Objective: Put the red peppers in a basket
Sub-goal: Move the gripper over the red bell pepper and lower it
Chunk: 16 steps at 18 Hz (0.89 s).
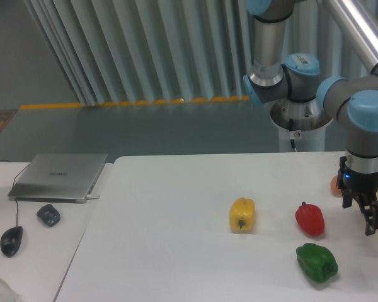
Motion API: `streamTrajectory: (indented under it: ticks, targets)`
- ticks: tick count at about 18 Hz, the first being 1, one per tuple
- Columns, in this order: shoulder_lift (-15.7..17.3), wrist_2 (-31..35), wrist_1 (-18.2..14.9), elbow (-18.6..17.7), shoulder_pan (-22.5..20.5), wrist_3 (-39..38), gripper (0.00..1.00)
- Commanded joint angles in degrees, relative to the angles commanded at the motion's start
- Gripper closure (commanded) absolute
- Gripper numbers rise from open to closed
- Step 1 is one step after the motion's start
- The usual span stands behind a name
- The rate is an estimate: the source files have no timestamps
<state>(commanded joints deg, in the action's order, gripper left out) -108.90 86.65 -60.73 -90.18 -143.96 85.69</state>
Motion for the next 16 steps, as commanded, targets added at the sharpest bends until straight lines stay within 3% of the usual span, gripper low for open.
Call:
streamTrajectory:
  ticks: [3,8,12,13,15,16]
  targets:
    - [-0.3,4.6,-0.2,0.3,0.7,0.5,0.00]
    - [0.1,4.8,-0.1,0.0,5.7,-1.8,0.00]
    - [0.0,6.3,-1.2,-0.1,9.9,-14.6,0.00]
    - [0.0,6.0,-2.2,-0.9,10.2,-17.3,0.00]
    - [0.4,6.0,-1.5,-4.9,10.4,-23.7,0.00]
    - [0.8,5.8,-1.0,-5.3,10.5,-27.9,0.00]
